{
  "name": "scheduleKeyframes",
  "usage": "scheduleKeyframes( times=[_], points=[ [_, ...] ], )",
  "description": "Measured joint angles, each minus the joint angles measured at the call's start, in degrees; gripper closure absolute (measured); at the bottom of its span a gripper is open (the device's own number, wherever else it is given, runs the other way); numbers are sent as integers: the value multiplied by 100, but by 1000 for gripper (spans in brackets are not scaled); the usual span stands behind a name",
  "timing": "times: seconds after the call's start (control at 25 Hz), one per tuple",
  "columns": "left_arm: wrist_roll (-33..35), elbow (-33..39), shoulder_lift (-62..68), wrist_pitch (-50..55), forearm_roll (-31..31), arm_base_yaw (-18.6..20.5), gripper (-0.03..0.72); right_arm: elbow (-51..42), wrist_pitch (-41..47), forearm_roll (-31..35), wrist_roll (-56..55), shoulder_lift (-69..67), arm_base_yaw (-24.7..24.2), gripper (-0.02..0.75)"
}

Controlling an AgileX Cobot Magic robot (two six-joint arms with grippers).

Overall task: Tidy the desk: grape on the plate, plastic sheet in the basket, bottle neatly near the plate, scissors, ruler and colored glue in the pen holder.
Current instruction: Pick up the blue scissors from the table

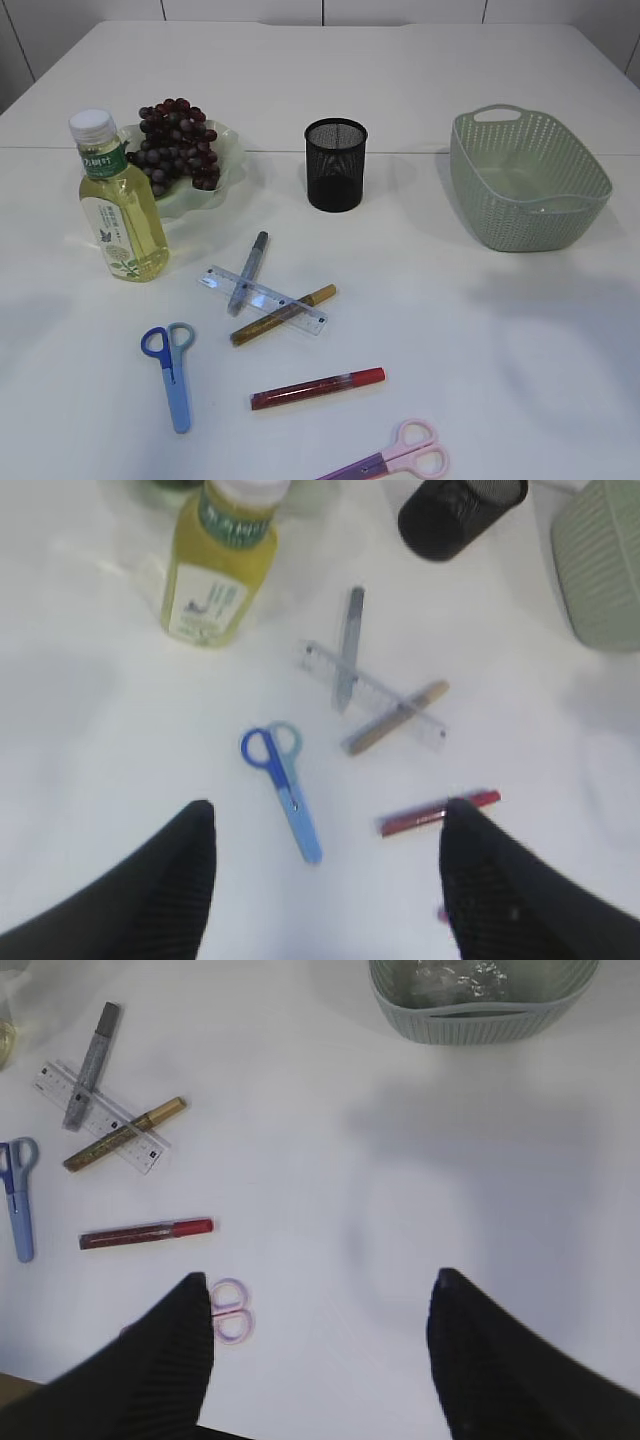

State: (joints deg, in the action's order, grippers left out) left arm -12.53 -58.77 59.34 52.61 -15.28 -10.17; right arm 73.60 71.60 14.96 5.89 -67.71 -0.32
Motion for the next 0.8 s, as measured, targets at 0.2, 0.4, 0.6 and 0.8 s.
scheduleKeyframes(
  times=[0.2, 0.4, 0.6, 0.8],
  points=[
    [-429, 0, 49, 720, -44, 0, 179, 0, 0, 62, -162, 0, 0, 214],
    [-684, 0, 418, 919, -173, -82, 180, 0, 0, 300, -188, -134, 0, 214],
    [-912, 0, 988, 957, -196, -614, 180, 0, 0, 336, -188, -351, 0, 214],
    [-1224, -8, 1745, 873, -58, -1268, 181, 0, 0, 340, -188, -535, 0, 214]
  ],
)
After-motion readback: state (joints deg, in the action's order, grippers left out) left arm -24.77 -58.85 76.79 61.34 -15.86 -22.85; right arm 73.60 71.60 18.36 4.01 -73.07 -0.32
